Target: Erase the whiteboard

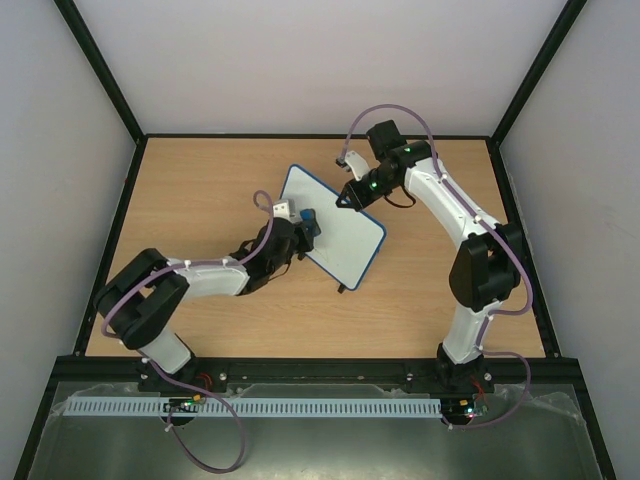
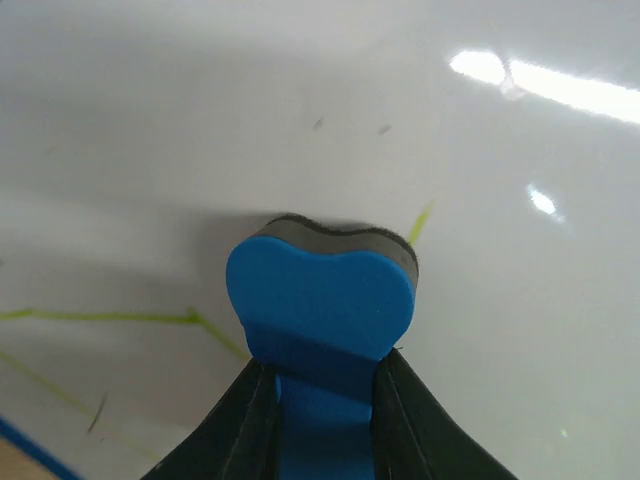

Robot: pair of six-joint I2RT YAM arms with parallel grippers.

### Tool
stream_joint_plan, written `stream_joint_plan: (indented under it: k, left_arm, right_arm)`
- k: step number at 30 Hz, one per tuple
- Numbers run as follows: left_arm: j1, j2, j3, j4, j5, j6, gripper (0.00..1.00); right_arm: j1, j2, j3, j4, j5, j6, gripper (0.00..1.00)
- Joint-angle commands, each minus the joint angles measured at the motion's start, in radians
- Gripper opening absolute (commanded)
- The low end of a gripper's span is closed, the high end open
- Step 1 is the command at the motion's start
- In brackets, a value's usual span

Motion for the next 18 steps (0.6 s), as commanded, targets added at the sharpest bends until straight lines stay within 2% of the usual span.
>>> stream_joint_plan:
  k: [1,7,13,18]
  left_arm:
    - [0.004,0.032,-0.026,-0.008,0.009,-0.057,0.03]
    - [0.017,-0.054,0.087,-0.065,0.006,-0.016,0.03]
    - [0.012,-0.074,0.159,-0.043,0.03,-0.014,0.03]
    - [0.013,-0.002,0.151,-0.112,-0.013,-0.127,0.03]
  right_arm:
    - [0.054,0.061,-0.037,-0.112,-0.045,-0.016,0.02]
    - [0.054,0.058,-0.043,-0.112,-0.042,-0.017,0.02]
    - [0.054,0.053,-0.048,-0.11,-0.038,-0.015,0.02]
    - [0.055,0.049,-0.049,-0.109,-0.036,-0.014,0.02]
